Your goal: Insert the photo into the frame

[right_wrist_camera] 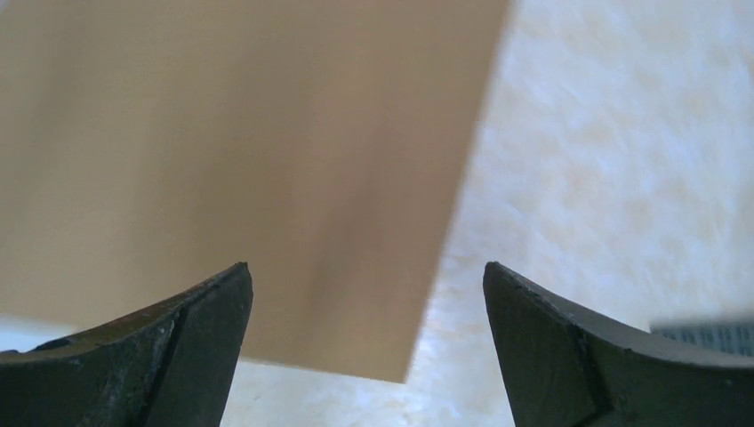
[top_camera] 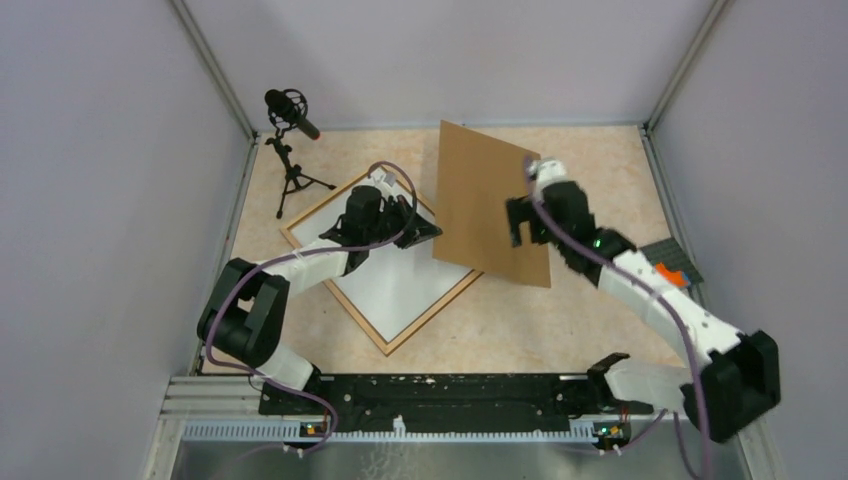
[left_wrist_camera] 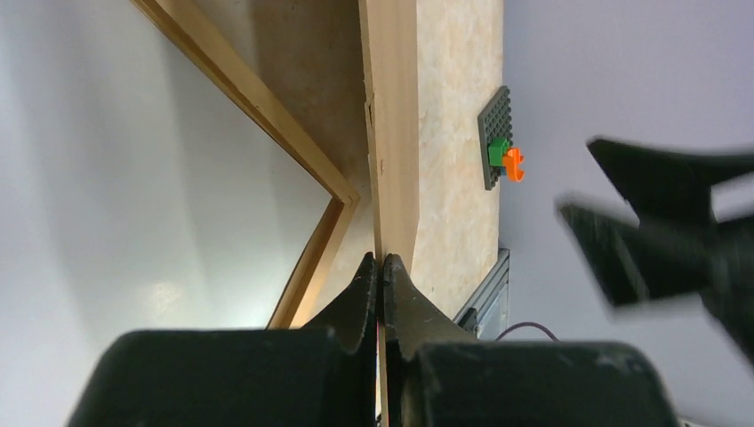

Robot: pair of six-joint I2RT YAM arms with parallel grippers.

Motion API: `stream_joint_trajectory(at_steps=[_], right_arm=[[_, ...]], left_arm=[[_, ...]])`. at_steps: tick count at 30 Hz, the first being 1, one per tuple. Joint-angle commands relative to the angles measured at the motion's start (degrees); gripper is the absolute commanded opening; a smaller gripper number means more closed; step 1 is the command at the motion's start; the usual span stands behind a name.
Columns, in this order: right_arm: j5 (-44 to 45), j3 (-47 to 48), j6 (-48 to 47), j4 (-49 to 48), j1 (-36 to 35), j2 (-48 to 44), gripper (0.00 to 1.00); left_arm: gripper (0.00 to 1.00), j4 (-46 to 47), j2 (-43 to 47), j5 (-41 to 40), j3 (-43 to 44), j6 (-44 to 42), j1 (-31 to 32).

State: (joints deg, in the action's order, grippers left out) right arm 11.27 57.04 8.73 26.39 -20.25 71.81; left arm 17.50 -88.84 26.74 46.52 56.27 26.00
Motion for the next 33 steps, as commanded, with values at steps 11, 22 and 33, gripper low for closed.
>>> stream_joint_trajectory(at_steps=[11, 22, 33], right_arm=[[13.08, -27.86, -47.49, -38.63, -43.84, -15.20, 0.99], [43.15, -23.24, -51.51, -63.14, -45.57, 17.52, 0.89], [51.05, -24.30, -55.10, -81.86, -45.16, 25.30, 0.55]], left_arm=[[0.00, -1.23, 3.32, 2.00, 3.62, -0.06, -0.51], [0.00, -0.16, 3.57, 2.69, 3.09, 1.08, -0.92], [0.00, -0.16, 4.48, 3.30, 2.26, 1.55, -1.30]])
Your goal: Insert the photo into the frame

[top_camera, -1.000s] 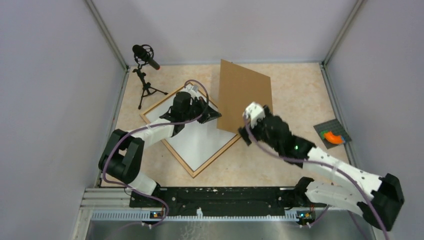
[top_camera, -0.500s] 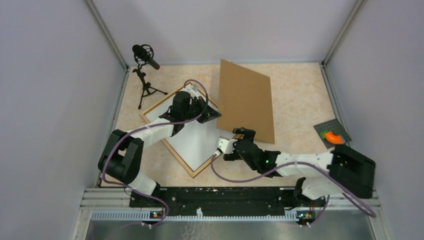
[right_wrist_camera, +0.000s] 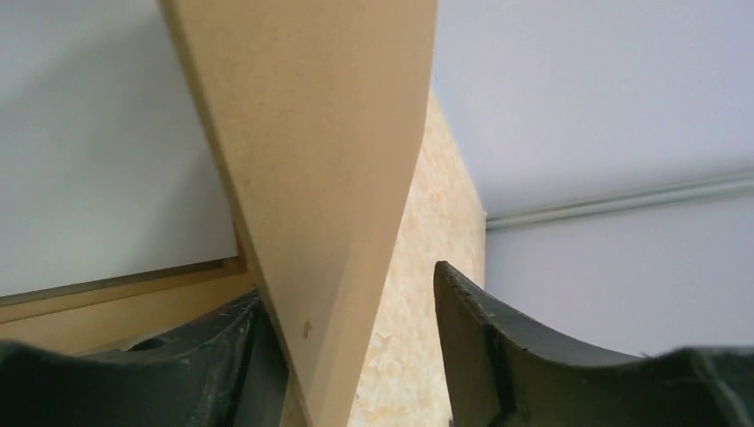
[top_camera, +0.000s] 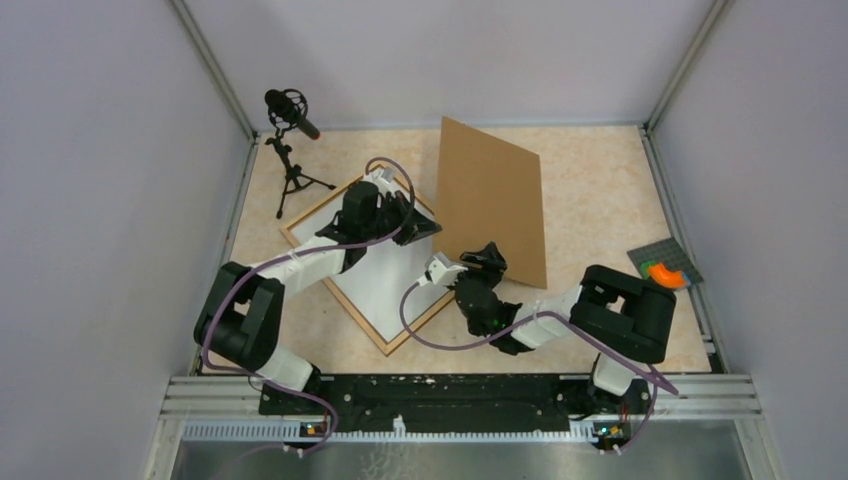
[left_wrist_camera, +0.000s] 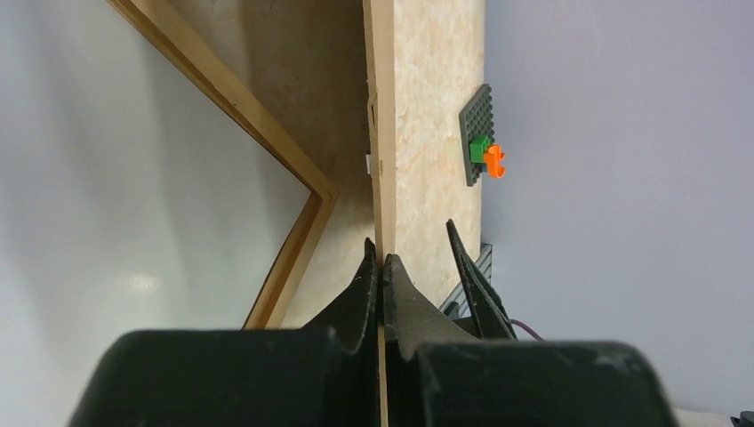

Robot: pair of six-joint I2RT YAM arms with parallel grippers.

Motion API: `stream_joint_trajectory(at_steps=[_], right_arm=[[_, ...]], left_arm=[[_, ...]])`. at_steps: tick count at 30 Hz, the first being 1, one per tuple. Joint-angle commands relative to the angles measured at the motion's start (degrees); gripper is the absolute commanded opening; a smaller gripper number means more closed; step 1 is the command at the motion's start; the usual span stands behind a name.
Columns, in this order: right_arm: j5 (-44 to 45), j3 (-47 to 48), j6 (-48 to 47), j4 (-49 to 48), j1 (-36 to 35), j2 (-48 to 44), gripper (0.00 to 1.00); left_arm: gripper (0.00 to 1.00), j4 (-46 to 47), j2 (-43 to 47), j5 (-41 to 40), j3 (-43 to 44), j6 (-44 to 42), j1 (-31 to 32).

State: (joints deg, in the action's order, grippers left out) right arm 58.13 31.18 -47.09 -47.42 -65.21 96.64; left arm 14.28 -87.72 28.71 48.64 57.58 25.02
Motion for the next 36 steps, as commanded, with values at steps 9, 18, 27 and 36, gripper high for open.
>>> stream_joint_trajectory(at_steps=[9, 18, 27, 36], right_arm=[[2.24, 4.31, 8.87, -2.30, 2.48, -2.84, 0.16], [6.81, -0.37, 6.90, -16.56, 5.28, -7.74, 0.00], [1.75, -1.24, 38.00, 8.36, 10.37, -28.55, 0.00], [-17.90, 6.00, 72.74, 40.71, 20.30, -47.78, 0.00]], left_arm=[[0.00, 3.03, 5.08, 2.27, 0.30, 0.60, -0.82], [0.55, -5.39, 11.93, 0.15, 6.19, -10.55, -1.83], [0.98, -26.32, 28.66, -21.33, 19.09, -32.06, -2.25], [0.99, -30.39, 34.94, -31.73, 24.81, -45.25, -2.34]])
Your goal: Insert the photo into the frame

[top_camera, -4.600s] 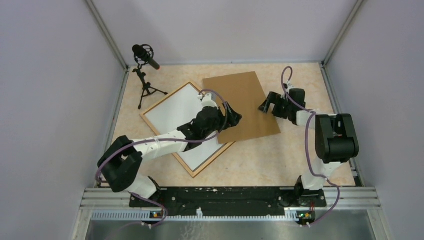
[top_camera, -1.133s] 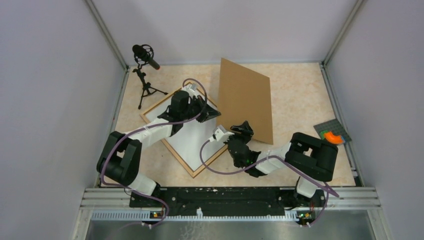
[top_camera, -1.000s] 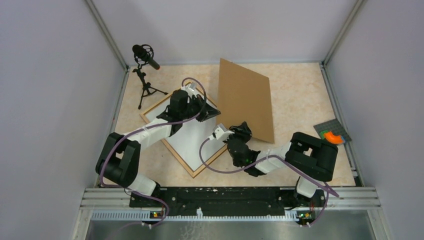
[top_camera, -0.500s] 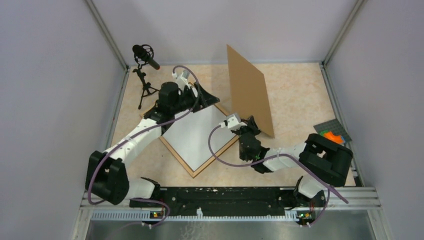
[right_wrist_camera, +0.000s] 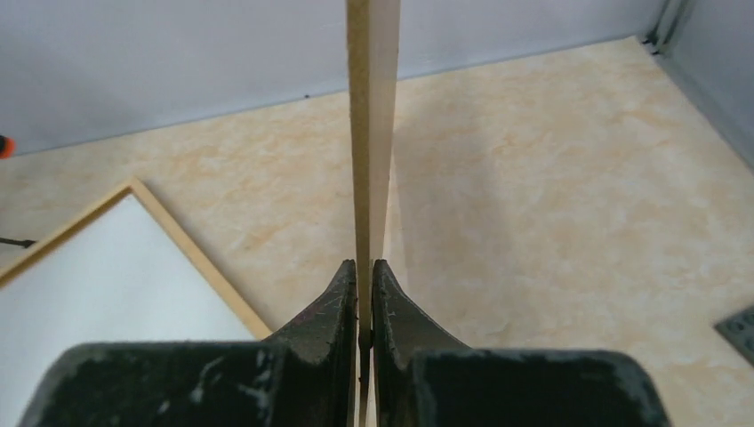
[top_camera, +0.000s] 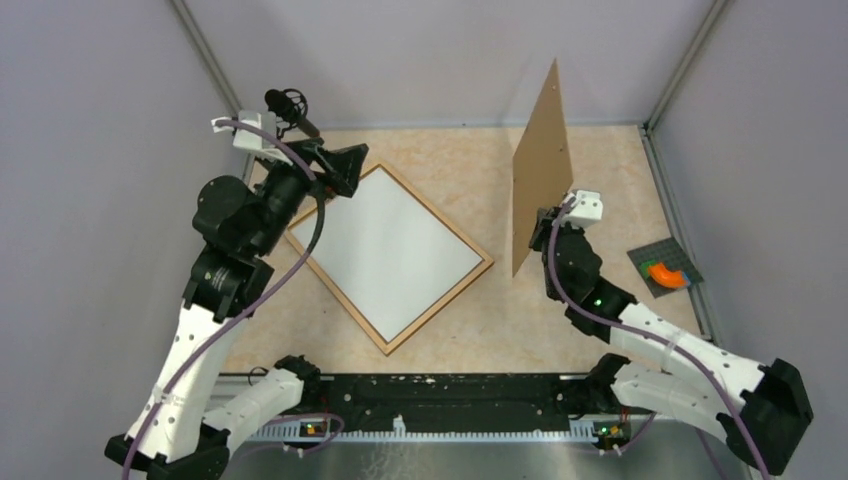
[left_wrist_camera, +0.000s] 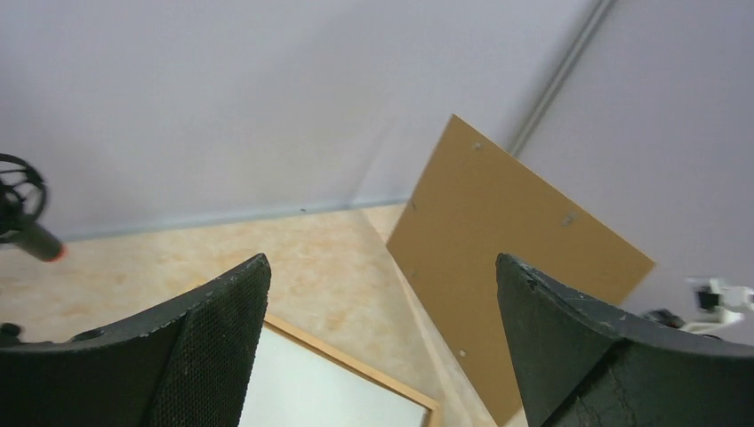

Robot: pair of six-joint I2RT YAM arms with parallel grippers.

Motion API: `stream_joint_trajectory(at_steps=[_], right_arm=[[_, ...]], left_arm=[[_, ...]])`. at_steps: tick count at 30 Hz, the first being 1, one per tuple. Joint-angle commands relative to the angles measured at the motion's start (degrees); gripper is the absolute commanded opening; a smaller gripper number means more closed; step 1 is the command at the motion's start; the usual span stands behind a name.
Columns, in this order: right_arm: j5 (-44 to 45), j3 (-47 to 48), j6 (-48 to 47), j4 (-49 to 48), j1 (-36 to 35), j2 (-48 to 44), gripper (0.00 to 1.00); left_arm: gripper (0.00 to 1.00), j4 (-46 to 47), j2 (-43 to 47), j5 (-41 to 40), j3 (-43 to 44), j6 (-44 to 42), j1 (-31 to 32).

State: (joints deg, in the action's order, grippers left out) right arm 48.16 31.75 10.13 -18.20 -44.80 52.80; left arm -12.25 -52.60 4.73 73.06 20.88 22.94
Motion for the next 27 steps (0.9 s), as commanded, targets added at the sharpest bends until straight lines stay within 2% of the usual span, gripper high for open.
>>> stream_joint_trajectory(at_steps=[1, 4, 8, 11, 14, 18, 22, 27], right_arm=[[-7.94, 6.28, 16.34, 12.38, -0.11, -5.09, 0.00], [-9.71, 7.41, 20.41, 12.94, -0.02, -8.91, 0.00], [-9.64, 8.44, 31.35, 14.55, -0.02, -12.84, 0.00], [-8.60, 9.36, 38.58, 16.01, -0.02, -13.96, 0.00], [-10.35, 8.14, 45.10, 13.42, -0.01, -13.81, 0.00], [-17.88, 4.48, 54.57, 3.44, 0.04, -9.92, 0.00], [-20.72, -0.51, 63.89, -8.90, -0.03, -3.63, 0.00], [-21.24, -2.60, 66.08, -25.59, -2.22, 8.25, 0.00]], left_arm=[[0.99, -3.47, 0.10, -9.01, -0.76, -9.39, -0.26], [0.99, -0.86, 1.49, -11.05, -5.52, -10.64, -0.26], [0.99, 2.55, 3.13, -11.51, -11.07, -11.43, -0.26], [0.99, 4.15, 4.41, -13.78, -14.29, -12.48, -0.27], [0.99, 4.45, 6.66, -17.01, -16.38, -11.88, -0.26], [0.99, 5.99, 11.02, -18.19, -18.07, -11.78, -0.26], [0.99, 6.70, 12.94, -19.79, -19.31, -11.81, -0.27], [0.99, 6.83, 13.21, -19.89, -19.74, -11.74, -0.26]])
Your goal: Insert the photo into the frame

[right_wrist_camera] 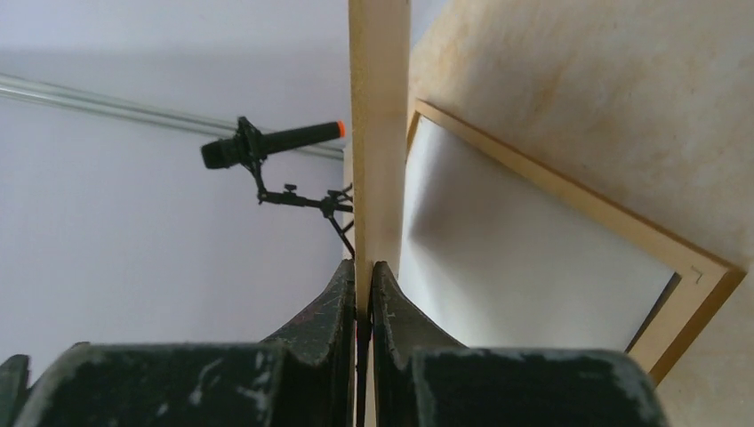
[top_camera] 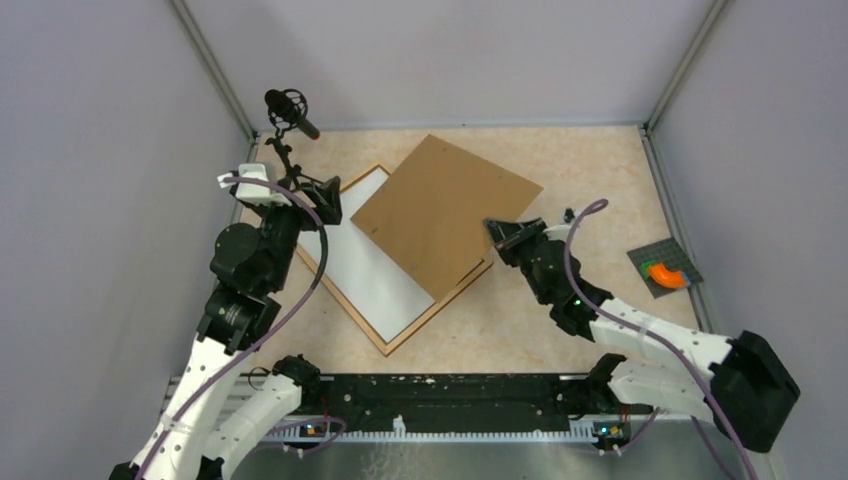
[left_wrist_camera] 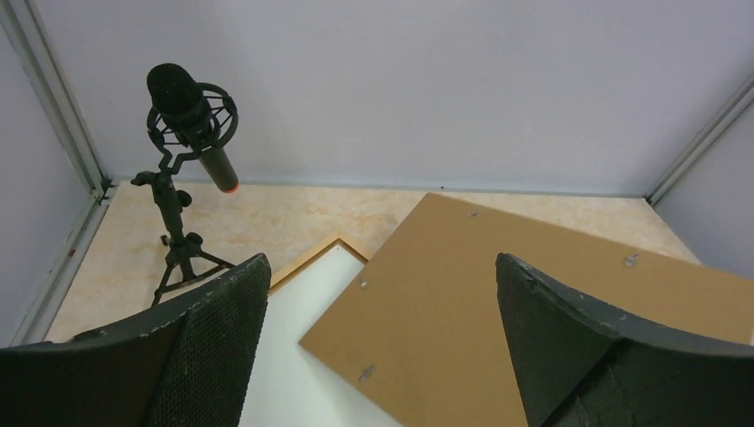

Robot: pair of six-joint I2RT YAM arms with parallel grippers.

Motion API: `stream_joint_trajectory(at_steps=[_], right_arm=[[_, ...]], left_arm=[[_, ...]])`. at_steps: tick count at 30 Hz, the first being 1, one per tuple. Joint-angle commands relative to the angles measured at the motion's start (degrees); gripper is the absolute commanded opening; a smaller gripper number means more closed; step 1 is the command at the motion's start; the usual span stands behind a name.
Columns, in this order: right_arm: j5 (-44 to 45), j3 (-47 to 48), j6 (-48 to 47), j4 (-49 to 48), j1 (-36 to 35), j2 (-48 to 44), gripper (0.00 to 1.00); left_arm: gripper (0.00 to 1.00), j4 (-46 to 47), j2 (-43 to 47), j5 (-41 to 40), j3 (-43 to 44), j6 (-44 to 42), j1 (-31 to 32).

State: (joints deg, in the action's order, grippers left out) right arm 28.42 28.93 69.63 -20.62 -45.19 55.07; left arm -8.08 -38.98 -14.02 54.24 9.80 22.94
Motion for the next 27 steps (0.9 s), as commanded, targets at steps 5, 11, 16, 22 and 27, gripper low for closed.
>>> stream_joint_trajectory(at_steps=[5, 11, 16, 22, 27], right_arm=[[4.27, -0.04, 6.40, -36.98, -7.79, 18.21, 0.00], [12.75, 0.80, 8.79, -42.15, -14.32, 27.19, 0.00], [17.98, 1.30, 15.83, -39.43, -17.45, 30.60, 0.00], [19.48, 2.99, 20.50, -33.95, -19.06, 33.35, 0.00], [18.44, 4.97, 24.27, -30.28, -20.16, 35.50, 0.00]], left_arm=[[0.99, 2.79, -0.54, -0.89, -1.15, -0.50, -0.33], [0.99, 2.97, -0.04, -0.86, -1.50, -0.23, -0.35], [0.99, 3.07, -0.12, -0.44, -1.50, -0.01, -0.44], [0.99, 3.05, -0.22, 0.05, -1.50, 0.18, -0.66], [0.99, 2.97, -0.29, 0.61, -1.50, 0.58, -1.01]])
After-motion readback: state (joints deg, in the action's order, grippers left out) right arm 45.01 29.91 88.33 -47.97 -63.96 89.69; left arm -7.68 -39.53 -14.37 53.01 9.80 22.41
